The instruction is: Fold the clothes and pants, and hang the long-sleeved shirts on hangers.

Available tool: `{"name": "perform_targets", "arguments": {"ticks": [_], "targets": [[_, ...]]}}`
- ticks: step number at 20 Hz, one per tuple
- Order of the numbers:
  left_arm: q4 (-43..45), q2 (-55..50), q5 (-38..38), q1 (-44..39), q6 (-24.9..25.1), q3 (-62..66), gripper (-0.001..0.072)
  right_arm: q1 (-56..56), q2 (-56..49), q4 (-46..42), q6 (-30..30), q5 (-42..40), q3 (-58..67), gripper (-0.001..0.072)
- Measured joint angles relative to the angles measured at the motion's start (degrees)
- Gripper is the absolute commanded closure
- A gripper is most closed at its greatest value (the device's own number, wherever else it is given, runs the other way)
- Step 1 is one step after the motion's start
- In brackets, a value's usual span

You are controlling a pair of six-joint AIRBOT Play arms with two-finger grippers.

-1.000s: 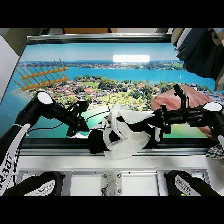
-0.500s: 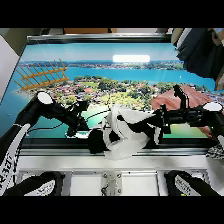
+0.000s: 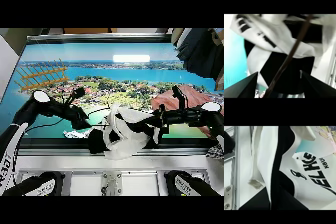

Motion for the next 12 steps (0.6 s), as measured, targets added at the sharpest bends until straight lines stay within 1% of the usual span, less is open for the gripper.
{"name": "perform_targets", "arguments": {"ticks": [2, 4, 8, 12], "targets": [[-0.24, 0.09, -0.02, 2.34, -5.84, 1.9, 0.0156, -0.02, 0.0, 0.02, -0.33, 0.11, 0.02, 0.0699], [0.02, 0.07, -0.07, 4.74, -10.16, 4.28, 0.0157, -0.02, 0.0, 0.0, -0.5, 0.13, 0.02, 0.07], [0.02, 0.13, -0.87, 8.39, -14.71, 8.2, 0.0157, -0.02, 0.35, 0.0, -0.55, 0.15, 0.02, 0.07], [0.04, 0.55, -1.38, 13.49, -22.18, 14.14, 0.0157, -0.09, 1.79, -0.02, -0.17, -0.11, 0.96, 0.07]]}}
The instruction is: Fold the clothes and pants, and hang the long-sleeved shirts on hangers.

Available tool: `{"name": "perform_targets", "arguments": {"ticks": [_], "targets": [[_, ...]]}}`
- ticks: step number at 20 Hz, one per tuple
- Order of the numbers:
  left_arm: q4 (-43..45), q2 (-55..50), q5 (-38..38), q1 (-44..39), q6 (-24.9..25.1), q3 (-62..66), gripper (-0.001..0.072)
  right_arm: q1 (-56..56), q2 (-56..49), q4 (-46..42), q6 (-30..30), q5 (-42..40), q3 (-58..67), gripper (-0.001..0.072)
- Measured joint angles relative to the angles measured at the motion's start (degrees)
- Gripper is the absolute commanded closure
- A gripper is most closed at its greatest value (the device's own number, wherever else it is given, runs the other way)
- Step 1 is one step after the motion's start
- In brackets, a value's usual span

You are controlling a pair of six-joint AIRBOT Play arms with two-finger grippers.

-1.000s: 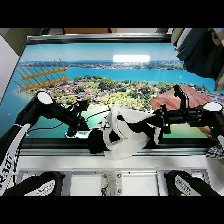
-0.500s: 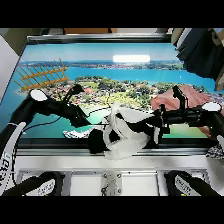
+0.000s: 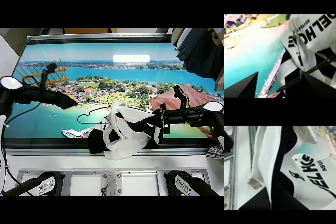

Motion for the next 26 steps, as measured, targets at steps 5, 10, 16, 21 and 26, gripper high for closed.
{"name": "perform_targets", "arguments": {"ticks": [5, 10, 16, 21, 26], "targets": [[0.04, 5.9, 0.52, 3.21, -9.2, -1.01, 0.0158, -0.63, 4.07, 0.61, 1.92, -5.29, 1.99, 0.0699], [-0.09, 15.63, 9.53, -3.63, -21.59, -18.23, 0.0155, -1.16, 7.02, 3.89, 3.19, -11.85, 2.49, 0.0699], [-1.79, 21.18, 29.97, -23.06, -39.17, -38.38, 0.0154, -1.22, 7.76, 5.31, 3.41, -14.05, 2.6, 0.0699], [-8.33, 21.9, 46.8, -32.13, -44.28, -44.61, 0.0155, -1.22, 7.82, 5.6, 3.56, -14.6, 2.6, 0.0699], [-11.41, 17.59, 50.82, -34.23, -45.75, -44.37, 0.0156, -1.22, 7.82, 5.62, 3.61, -14.75, 2.6, 0.0699]]}}
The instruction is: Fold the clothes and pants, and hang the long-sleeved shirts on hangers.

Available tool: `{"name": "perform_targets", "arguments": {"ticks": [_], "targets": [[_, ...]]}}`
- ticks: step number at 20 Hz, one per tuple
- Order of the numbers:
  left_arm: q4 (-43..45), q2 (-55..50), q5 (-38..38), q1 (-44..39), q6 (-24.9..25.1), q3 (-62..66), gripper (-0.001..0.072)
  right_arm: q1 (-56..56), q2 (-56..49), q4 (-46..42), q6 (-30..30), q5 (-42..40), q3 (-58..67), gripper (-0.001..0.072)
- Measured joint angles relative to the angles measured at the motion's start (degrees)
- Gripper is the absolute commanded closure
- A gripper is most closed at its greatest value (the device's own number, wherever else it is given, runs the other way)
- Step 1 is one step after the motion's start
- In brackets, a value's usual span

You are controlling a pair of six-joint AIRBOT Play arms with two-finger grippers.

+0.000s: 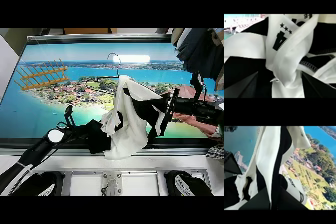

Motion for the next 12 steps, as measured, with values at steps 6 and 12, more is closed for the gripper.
{"name": "perform_targets", "arguments": {"ticks": [6, 12], "targets": [[-0.96, -11.17, -4.66, -0.39, 0.94, 8.35, 0.0585, 0.0, 0.02, -0.02, 1.97, 0.09, 0.0, 0.0699], [1.88, -16.81, -10.88, 1.09, 2.49, 13.99, 0.0692, 0.0, 1.79, -1.51, 5.4, 0.57, 0.0, 0.07]]}}
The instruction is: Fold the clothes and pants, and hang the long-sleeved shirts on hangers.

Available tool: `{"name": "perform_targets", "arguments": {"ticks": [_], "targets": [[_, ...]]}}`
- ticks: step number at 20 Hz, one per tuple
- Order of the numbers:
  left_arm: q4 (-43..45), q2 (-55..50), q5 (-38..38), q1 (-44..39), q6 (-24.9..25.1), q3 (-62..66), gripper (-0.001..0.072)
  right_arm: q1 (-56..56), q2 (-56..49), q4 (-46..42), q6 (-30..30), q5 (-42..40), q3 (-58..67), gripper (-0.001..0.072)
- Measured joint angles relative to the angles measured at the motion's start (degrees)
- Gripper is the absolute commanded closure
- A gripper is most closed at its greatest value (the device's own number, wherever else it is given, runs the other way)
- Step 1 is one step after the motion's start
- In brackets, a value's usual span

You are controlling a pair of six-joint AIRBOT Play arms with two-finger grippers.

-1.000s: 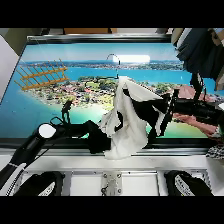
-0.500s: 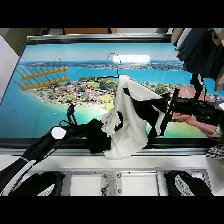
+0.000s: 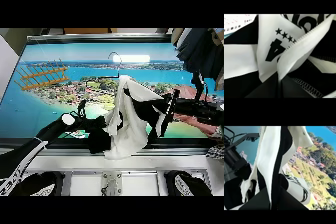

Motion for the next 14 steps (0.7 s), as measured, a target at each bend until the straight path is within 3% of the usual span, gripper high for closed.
{"name": "perform_targets", "arguments": {"ticks": [8, 14], "targets": [[16.81, 2.25, -12.83, 15.47, -0.7, 11.43, 0.0692, 0.0, 7.1, -8.11, 8.52, 5.38, 0.0, 0.07], [26.23, -0.2, -21.59, 20.22, -0.92, 23.61, 0.0691, 0.0, 9.97, -10.47, 11.58, 7.06, 0.02, 0.07]]}}
